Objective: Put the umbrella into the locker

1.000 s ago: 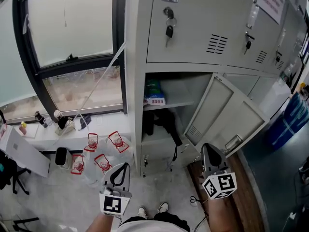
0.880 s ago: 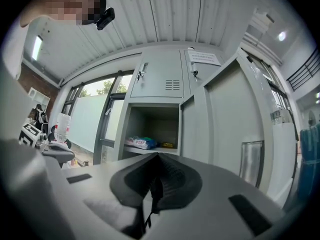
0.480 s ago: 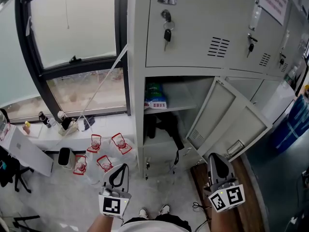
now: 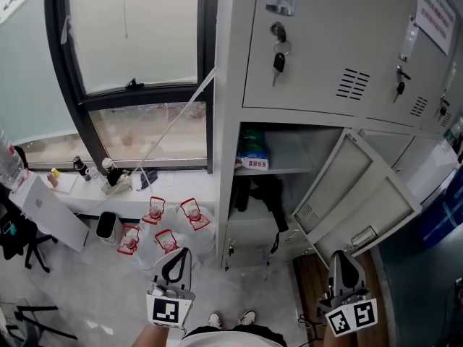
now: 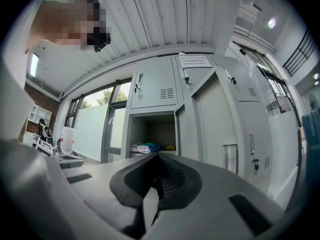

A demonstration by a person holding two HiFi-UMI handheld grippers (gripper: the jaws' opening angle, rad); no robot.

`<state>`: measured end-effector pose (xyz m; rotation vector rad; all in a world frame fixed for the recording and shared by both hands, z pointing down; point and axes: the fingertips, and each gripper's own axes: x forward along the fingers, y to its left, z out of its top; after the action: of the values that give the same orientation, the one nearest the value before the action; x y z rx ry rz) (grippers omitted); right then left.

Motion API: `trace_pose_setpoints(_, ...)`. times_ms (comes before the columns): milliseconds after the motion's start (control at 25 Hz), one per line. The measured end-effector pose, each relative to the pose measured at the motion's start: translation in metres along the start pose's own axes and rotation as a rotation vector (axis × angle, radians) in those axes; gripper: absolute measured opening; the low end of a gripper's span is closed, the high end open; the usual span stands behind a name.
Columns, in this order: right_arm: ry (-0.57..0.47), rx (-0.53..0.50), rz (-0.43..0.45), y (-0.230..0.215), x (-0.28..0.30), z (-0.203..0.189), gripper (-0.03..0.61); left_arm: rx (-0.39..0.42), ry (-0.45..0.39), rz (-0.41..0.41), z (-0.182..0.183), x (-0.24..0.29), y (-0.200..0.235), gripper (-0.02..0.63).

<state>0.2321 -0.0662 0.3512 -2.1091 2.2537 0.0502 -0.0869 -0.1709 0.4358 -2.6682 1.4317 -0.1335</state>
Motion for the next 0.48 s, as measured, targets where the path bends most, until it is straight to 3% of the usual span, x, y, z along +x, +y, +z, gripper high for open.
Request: trace_pose_setpoints(480, -0.010, 0.001, -0.036, -0.0049, -0.0024, -0.0025, 0.017, -0.027, -0.003, 0.040, -0.0013, -0.0010, -0.0036, 0.021)
